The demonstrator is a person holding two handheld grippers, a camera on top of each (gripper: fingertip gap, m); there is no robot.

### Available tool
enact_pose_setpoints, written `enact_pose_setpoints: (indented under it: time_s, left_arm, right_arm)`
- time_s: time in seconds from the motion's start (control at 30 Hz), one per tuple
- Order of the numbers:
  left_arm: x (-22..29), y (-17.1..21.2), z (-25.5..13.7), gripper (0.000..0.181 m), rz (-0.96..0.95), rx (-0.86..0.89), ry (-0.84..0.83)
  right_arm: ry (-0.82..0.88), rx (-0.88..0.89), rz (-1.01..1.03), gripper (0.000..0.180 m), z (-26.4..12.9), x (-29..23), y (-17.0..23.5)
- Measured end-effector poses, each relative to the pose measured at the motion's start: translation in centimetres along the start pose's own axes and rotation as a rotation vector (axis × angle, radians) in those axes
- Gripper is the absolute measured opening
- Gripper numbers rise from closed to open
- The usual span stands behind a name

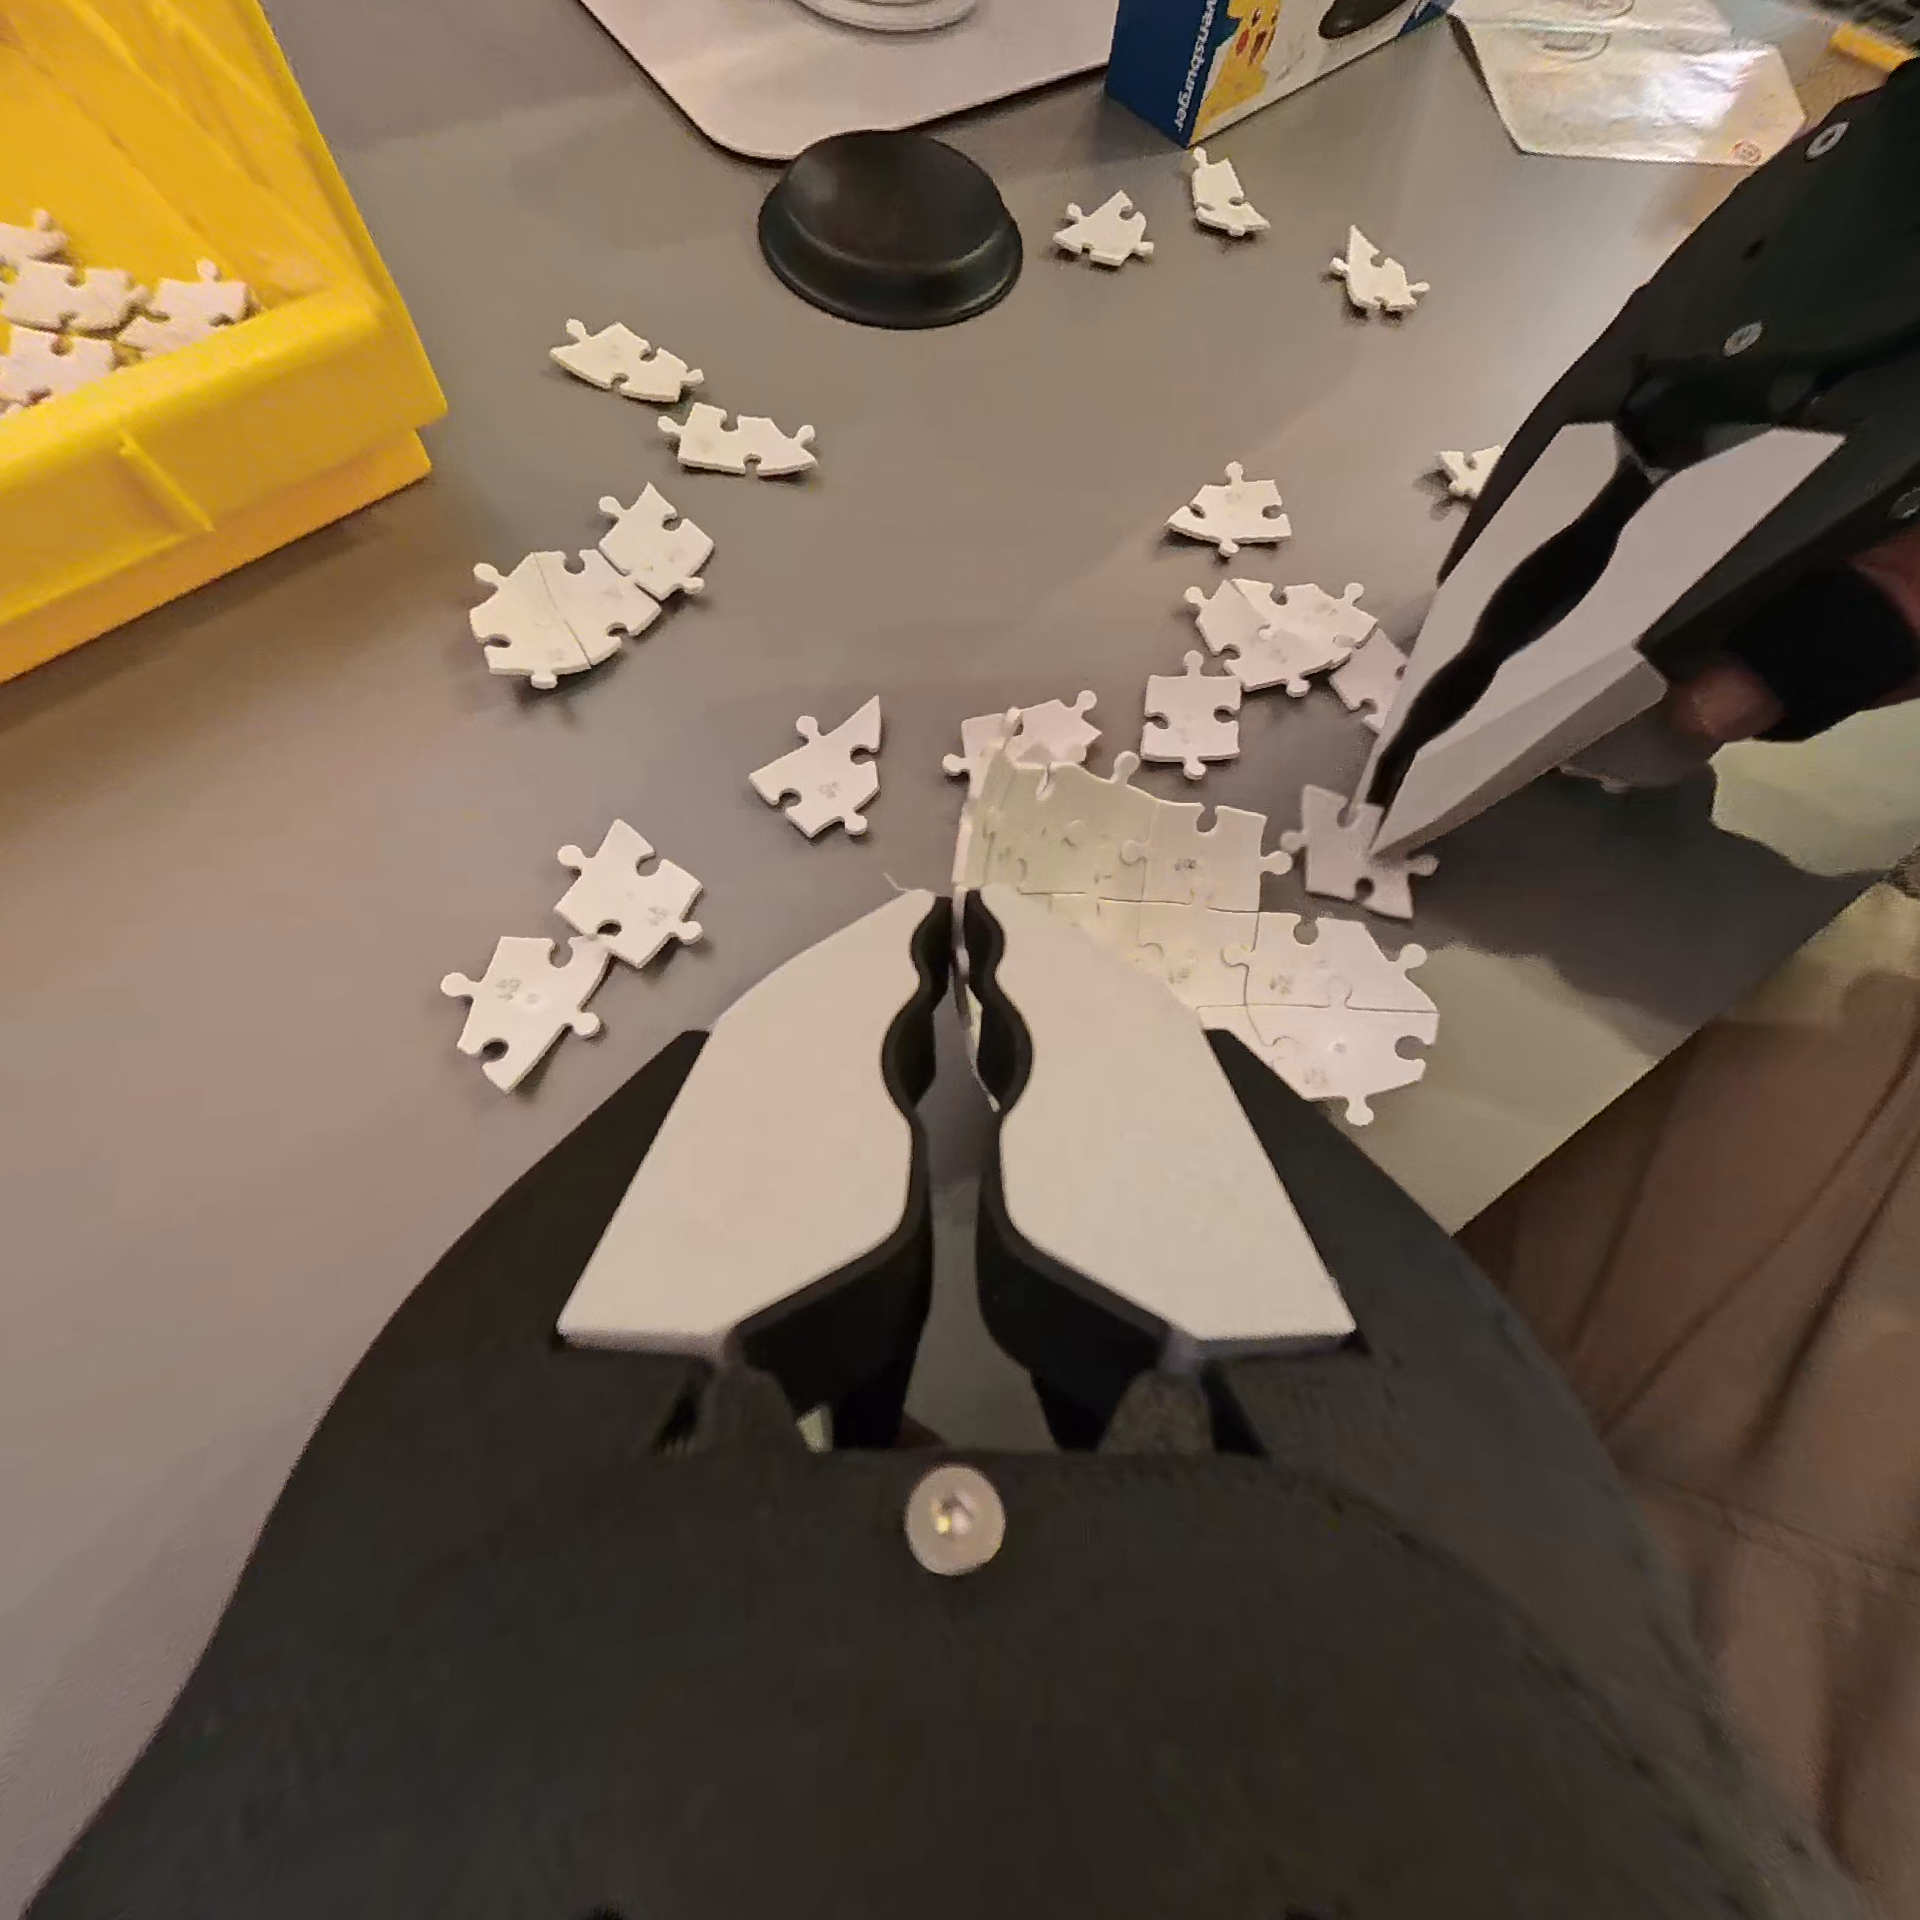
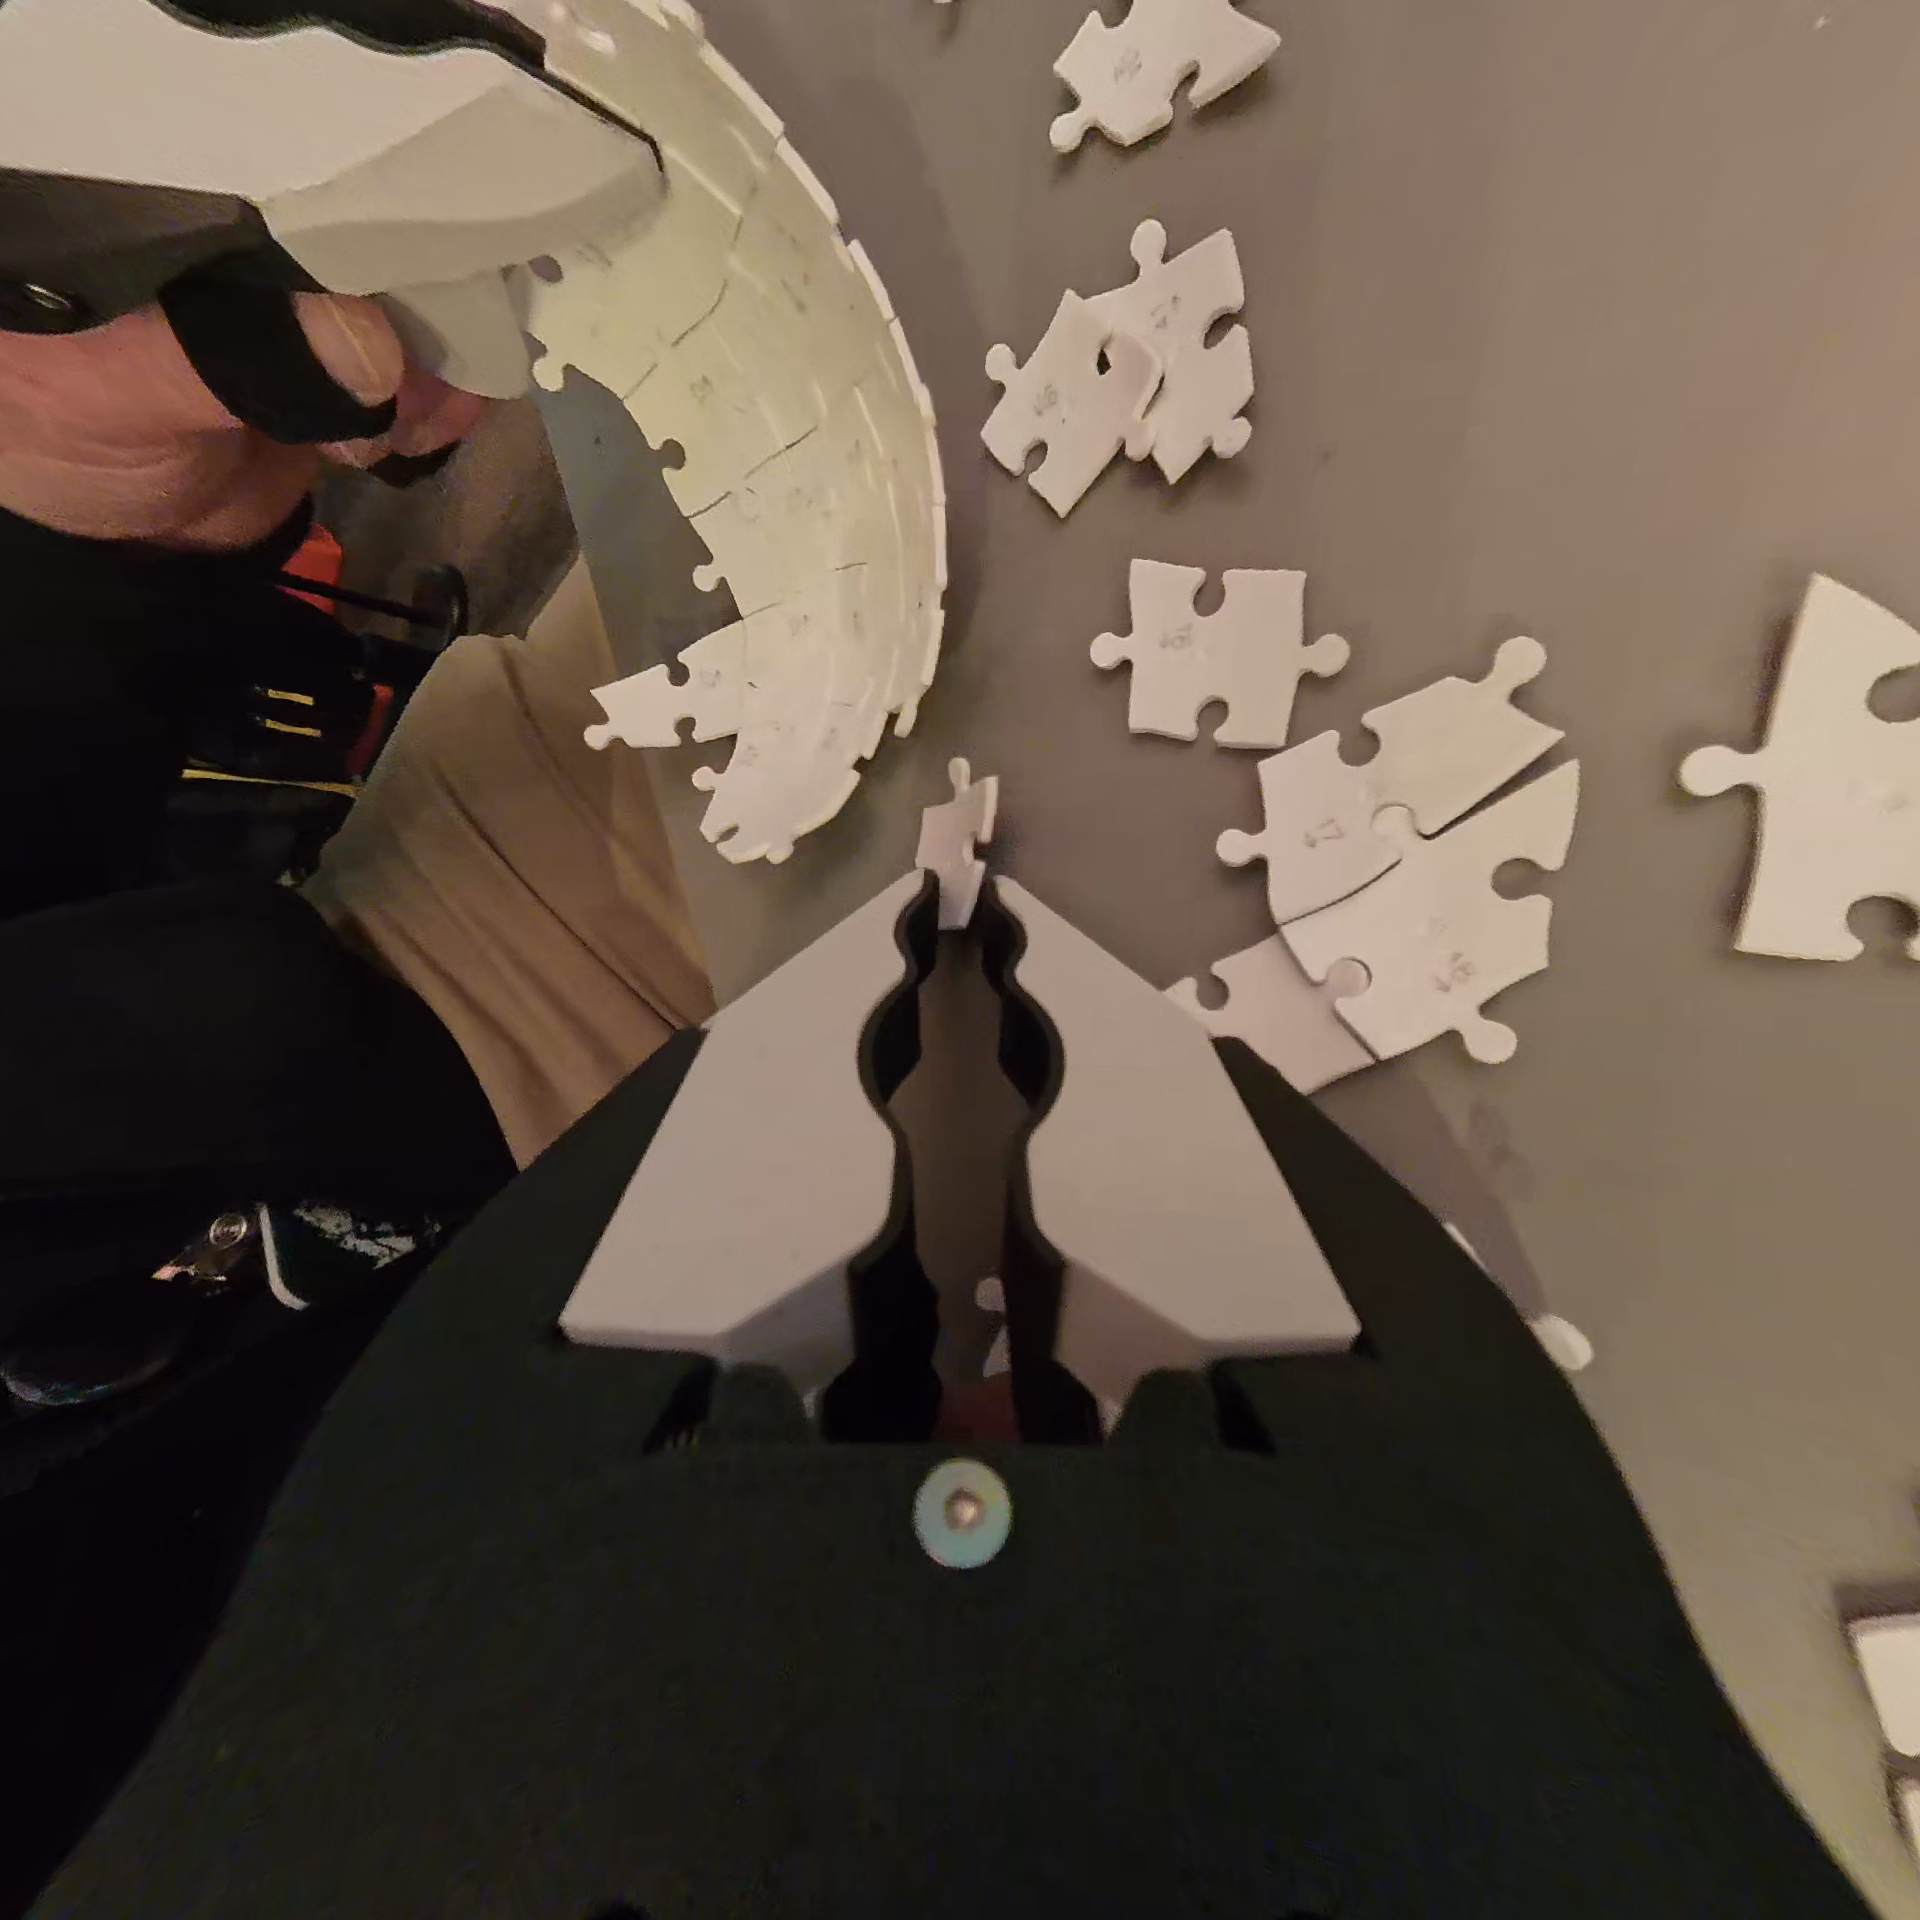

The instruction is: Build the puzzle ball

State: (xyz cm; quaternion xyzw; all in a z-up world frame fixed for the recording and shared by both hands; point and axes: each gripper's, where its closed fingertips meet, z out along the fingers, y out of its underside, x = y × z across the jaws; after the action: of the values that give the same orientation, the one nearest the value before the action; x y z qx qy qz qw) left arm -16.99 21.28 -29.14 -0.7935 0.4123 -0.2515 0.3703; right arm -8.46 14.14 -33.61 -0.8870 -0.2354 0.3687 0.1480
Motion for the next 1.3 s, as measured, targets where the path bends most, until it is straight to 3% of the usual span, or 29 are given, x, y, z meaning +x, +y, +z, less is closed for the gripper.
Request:
enact_pose_setpoints:
  time_s: [0.3,0.57,0.87,1.13,1.3]
  left_arm:
    - [-0.4,0.2,-0.6,0.002,0.039,0.004,-0.036]
    - [-1.1,-0.2,-1.1,0.002,0.051,0.02,-0.047]
    - [-1.2,-0.9,-1.3,0.002,0.075,0.053,-0.076]
    - [-2.1,-1.3,-1.5,0.002,0.035,0.111,-0.133]
    - [-2.4,-2.0,-1.5,0.002,0.009,0.158,-0.17]
  right_arm:
    - [0.043,0.014,-0.027,0.022,-0.8,-0.1,0.1]
    - [0.199,-0.033,-0.178,0.03,-0.5,-0.6,1.1]
    - [0.289,-0.029,-0.228,0.006,0.0,-0.1,0.9]
    - [0.261,0.021,-0.219,0.016,-0.7,-0.5,0.0]
    - [0.25,-0.041,-0.222,0.011,0.0,-0.6,1.2]
